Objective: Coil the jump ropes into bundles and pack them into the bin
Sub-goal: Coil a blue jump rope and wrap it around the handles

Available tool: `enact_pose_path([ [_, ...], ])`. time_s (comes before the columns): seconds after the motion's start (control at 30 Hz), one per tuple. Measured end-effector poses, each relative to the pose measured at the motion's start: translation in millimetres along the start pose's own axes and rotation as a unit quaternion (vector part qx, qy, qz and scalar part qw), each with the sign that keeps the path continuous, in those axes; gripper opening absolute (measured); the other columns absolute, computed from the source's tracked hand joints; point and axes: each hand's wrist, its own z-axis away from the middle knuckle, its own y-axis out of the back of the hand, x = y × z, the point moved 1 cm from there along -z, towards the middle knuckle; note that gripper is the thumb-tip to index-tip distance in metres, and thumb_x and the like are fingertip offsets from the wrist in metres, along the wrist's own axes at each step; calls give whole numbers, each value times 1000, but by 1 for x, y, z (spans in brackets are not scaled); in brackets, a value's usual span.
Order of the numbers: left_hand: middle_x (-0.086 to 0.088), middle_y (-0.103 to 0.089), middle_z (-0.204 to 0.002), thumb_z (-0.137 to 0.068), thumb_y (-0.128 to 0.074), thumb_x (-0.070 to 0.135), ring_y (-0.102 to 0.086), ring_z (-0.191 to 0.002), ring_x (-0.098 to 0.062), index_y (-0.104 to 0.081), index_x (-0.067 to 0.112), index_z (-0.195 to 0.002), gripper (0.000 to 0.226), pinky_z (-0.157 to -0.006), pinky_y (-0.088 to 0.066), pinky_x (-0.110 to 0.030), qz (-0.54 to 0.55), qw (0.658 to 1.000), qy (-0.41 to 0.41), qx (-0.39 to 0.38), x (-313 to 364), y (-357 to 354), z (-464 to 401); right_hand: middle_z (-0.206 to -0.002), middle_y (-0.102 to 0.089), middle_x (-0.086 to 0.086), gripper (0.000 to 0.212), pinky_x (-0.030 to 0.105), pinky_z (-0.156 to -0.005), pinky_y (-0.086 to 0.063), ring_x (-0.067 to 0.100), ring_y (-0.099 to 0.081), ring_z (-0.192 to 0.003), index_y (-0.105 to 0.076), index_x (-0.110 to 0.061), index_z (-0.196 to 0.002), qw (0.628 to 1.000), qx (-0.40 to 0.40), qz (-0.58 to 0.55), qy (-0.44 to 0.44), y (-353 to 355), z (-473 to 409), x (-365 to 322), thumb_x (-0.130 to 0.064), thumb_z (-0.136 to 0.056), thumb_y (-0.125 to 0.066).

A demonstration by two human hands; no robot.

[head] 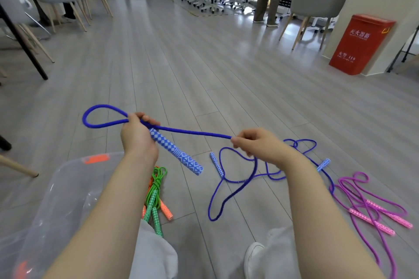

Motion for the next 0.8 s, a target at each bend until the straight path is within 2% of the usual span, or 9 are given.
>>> enact_pose_path([
  [0.1, 4, -49, -60, -104, -32, 23, -51, -43, -9, -49, 15, -79, 31, -62, -48, -29, -57, 997, -39, 31, 2, 3, -1, -72, -58, -4, 27, 26, -64, -43, 13, -52, -68, -68, -18, -84, 995, 96, 19, -18, 17, 3, 10, -44, -90, -63],
  [0.2, 0, -52, -68, -105, -33, 23, -51, -52, -11, -52, 15, -80, 32, -60, -47, -26, -177, 980, -71, -48, -4, -7, 13, -75, -55, 1, 21, 31, -65, -46, 16, -49, -68, -65, -15, -87, 987, 154, -40, 12, 17, 2, 3, -34, -93, -60],
  [0.27, -1, -58, -74, -105, -34, 25, -52, -59, -12, -56, 14, -83, 33, -63, -48, -24, -254, 957, -79, -119, -11, -14, 26, -77, -54, 1, 16, 38, -71, -50, 15, -49, -70, -65, -17, -91, 987, 142, -71, 39, 7, 1, -7, -28, -95, -55],
  [0.37, 0, -70, -86, -105, -34, 27, -55, -67, -12, -62, 15, -93, 32, -70, -51, -28, -361, 904, -91, -212, -19, -17, 41, -70, -49, -6, 17, 23, -59, -40, 7, -41, -58, -65, -24, -94, 984, 145, -73, 76, -10, 1, -20, -23, -98, -48],
  [0.43, 5, -72, -95, -105, -35, 28, -56, -70, -11, -64, 18, -100, 31, -74, -51, -30, -397, 877, -103, -250, -22, -18, 49, -66, -47, -10, 17, 22, -55, -34, 6, -40, -56, -65, -25, -93, 985, 139, -41, 96, -20, 0, -24, -22, -97, -49],
  [0.57, 13, -62, -82, -105, -35, 30, -57, -76, -9, -66, 24, -106, 31, -70, -45, -20, -465, 822, -134, -300, -25, -18, 56, -76, -59, -9, 16, 22, -58, -36, 7, -51, -67, -68, -24, -96, 990, 67, 72, 98, -33, 1, -28, -23, -95, -51],
  [0.63, 9, -63, -85, -104, -38, 32, -58, -81, -15, -66, 29, -106, 29, -72, -50, -27, -485, 800, -126, -330, -29, -16, 54, -76, -60, -10, 16, 20, -60, -37, 5, -52, -68, -68, -24, -95, 992, 53, 60, 95, -35, 2, -30, -24, -95, -52],
  [0.7, 4, -67, -94, -104, -39, 34, -59, -85, -21, -65, 36, -102, 26, -78, -55, -37, -501, 781, -104, -358, -33, -16, 55, -69, -58, -12, 17, 18, -57, -36, 2, -49, -59, -68, -23, -94, 993, 65, 20, 97, -36, 3, -32, -23, -96, -51],
  [0.8, 20, -67, -83, -104, -39, 32, -59, -82, -1, -63, 40, -96, 26, -78, -48, -25, -508, 767, -101, -379, -34, -19, 60, -72, -62, -15, 18, 10, -53, -35, -5, -52, -55, -69, -21, -97, 989, 99, -43, 97, -32, 5, -35, -23, -97, -51],
])
